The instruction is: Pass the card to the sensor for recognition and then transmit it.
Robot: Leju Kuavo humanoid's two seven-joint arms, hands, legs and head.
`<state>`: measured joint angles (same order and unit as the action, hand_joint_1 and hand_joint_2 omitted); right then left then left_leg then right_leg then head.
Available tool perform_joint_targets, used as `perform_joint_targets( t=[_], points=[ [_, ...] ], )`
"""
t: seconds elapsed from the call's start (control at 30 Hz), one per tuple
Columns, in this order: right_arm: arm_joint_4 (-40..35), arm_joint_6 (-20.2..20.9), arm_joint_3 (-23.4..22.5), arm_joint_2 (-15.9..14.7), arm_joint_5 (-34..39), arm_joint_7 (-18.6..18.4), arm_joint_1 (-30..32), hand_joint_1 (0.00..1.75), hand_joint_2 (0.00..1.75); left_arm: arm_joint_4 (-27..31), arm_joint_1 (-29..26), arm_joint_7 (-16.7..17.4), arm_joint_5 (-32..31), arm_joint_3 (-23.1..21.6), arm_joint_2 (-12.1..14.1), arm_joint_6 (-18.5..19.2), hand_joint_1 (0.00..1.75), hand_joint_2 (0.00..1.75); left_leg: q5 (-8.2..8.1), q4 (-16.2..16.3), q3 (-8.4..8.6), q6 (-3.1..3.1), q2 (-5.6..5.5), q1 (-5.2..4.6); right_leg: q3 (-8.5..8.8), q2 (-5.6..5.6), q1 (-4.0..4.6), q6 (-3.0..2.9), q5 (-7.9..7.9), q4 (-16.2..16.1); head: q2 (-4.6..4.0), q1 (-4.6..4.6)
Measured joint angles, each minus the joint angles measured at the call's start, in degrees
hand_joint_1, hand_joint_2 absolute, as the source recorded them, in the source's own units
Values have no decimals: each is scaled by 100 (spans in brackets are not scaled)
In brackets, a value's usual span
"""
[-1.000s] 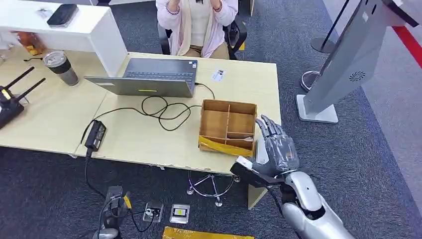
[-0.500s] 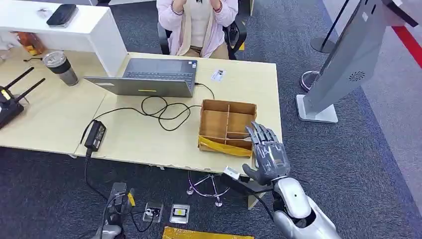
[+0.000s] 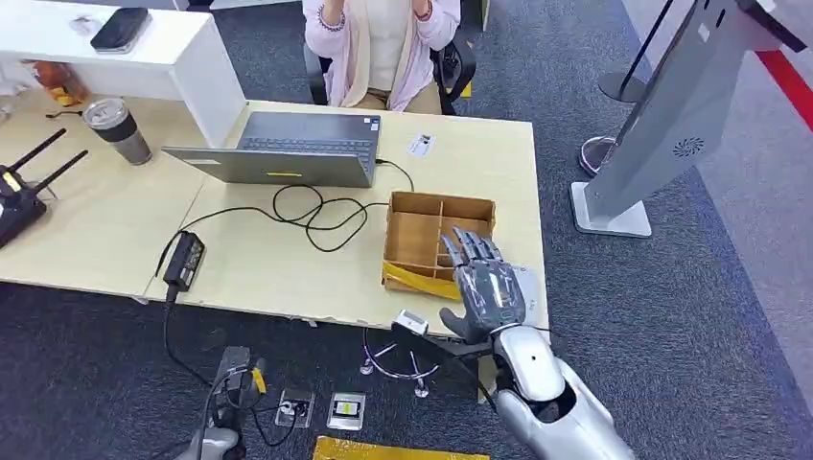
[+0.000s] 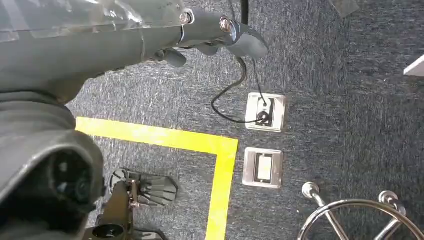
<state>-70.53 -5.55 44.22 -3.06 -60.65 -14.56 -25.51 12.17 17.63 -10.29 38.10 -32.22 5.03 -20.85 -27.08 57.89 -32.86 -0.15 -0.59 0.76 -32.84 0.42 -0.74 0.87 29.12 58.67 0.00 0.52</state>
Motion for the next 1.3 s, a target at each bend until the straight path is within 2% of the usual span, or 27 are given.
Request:
perform_joint_targets(
  t=[0.43, 0.67, 0.97, 1.3],
  points=[
    [916, -140, -31, 422, -129, 109, -433, 0, 175, 0, 61, 68, -101, -31, -28, 72, 0, 0, 0, 0, 0, 0, 0, 0, 0, 0, 0, 0, 0, 0, 0, 2],
    [1708, -398, -107, 643, -173, 188, -765, 0, 175, 0, 117, 146, -136, -53, -42, 74, 0, 0, 0, 0, 0, 0, 0, 0, 0, 0, 0, 0, 0, 0, 0, 0],
    [2370, -417, -184, 820, -181, 241, -910, 0, 175, 0, 136, 166, -175, -55, -52, 81, 0, 0, 0, 0, -1, 0, 0, 0, -1, 0, 0, 0, 0, 0, 0, 2],
    [2658, -437, -271, 870, -168, 260, -931, 0, 175, 0, 171, 181, -219, -55, -59, 77, 0, 0, 0, 0, 0, 0, 1, 0, -1, 1, 0, 0, 0, 1, 0, 0]
  ],
)
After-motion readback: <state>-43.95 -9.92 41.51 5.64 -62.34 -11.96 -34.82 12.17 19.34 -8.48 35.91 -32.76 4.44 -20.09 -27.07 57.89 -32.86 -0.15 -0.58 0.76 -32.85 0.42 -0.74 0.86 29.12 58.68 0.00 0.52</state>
